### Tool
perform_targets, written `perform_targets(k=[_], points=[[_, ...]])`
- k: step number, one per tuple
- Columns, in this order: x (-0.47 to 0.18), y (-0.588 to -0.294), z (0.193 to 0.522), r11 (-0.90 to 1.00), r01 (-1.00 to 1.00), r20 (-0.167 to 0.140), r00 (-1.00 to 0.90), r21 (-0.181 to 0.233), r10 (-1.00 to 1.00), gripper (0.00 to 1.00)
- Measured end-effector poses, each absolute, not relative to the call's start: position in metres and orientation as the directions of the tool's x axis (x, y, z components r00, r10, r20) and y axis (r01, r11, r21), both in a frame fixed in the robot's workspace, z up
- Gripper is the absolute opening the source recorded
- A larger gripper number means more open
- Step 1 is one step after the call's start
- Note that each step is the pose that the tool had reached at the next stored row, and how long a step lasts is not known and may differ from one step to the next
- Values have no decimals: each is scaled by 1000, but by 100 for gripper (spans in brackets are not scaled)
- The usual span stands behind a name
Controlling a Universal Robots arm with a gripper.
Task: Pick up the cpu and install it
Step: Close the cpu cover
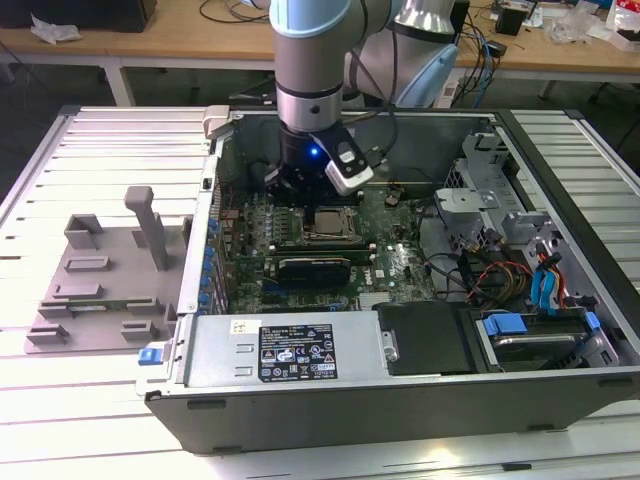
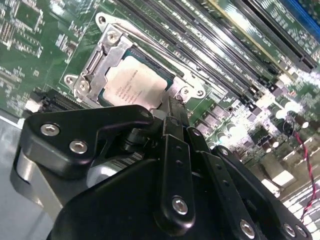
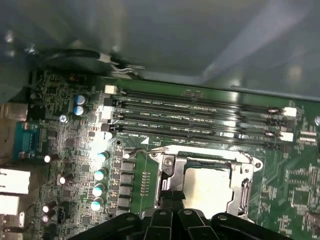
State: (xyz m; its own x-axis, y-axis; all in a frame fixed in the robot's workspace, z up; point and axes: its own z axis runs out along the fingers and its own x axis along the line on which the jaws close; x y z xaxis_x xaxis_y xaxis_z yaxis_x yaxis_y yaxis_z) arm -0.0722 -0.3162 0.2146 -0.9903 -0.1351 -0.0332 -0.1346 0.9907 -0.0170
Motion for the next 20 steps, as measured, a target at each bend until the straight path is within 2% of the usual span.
perform_targets(k=[20], points=[[-71, -314, 203, 990, -139, -33, -990, -18, -140, 11]])
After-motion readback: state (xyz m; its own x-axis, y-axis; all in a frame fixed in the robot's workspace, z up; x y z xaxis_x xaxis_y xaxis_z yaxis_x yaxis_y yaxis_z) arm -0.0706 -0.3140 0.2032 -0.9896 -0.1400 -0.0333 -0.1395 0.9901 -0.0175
